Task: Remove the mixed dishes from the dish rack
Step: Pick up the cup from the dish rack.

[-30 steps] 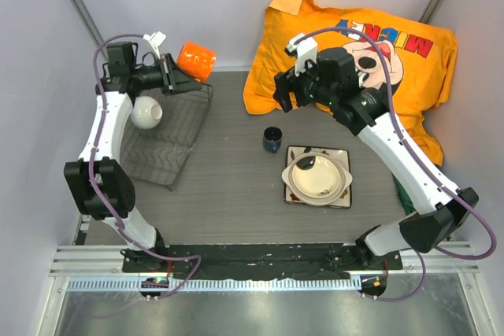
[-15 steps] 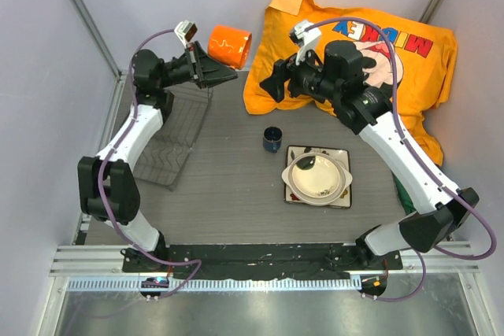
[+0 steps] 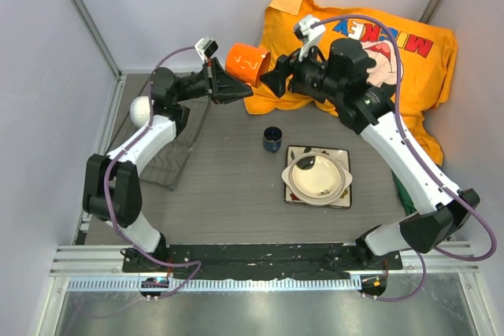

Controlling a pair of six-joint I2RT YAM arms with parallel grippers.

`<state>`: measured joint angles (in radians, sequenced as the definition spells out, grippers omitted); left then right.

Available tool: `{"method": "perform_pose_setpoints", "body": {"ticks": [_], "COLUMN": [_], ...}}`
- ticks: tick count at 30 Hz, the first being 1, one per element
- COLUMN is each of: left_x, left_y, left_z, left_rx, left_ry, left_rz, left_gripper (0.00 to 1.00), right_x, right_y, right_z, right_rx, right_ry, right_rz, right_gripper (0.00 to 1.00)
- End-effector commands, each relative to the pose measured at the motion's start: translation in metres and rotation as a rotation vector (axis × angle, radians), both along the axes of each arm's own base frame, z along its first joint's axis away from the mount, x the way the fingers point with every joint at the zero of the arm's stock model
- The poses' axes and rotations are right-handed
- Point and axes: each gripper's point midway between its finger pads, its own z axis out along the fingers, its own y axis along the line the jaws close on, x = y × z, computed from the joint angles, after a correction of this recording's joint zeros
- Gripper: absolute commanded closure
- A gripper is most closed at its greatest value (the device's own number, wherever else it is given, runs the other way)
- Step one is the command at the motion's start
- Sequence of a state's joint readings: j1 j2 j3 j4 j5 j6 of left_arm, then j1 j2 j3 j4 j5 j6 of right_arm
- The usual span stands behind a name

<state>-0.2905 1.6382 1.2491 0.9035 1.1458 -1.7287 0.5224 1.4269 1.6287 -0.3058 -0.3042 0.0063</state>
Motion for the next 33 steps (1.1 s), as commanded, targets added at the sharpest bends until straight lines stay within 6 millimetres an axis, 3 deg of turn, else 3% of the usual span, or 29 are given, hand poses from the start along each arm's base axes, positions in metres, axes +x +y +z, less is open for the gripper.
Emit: {"method": "perform_pose_setpoints", "body": {"ticks": [1,11,21,24,33], "left_x": [-0.035,-0.065,-0.075,-0.074,-0.068], "left_y": [0.005,0.005,-0.005,-0.007,-0.01], "left_z": [0.042,0.052,0.041,0.04,0.032], "left_rx": [-0.088,-0.104,-0.076,-0.076,-0.064], "left_ry": [-0.193,-0.249,-0.251,-0.25,-0.235], "left_rz": [0.014,0.001,-0.007,-0.004,0.0], "left_gripper": [1.0,1.0,1.0,1.0,1.0], "right_x": [-0.003,0.005,0.005,0.004,0.0], "right_y": [0.0,0.004,0.013,0.018,0.028], "right_z": [0.034,0.026,0.032,0.03,0.028], "right_rx": [0.053,0.045,0.066,0.072,0.095], "right_ry": [-0.085,-0.076,-0.065,-0.053,-0.017], "right_rz": [0.014,0.014,0.059,0.081,0.142], "right_gripper": [0.22,0.27,0.36,0.43,0.84]}}
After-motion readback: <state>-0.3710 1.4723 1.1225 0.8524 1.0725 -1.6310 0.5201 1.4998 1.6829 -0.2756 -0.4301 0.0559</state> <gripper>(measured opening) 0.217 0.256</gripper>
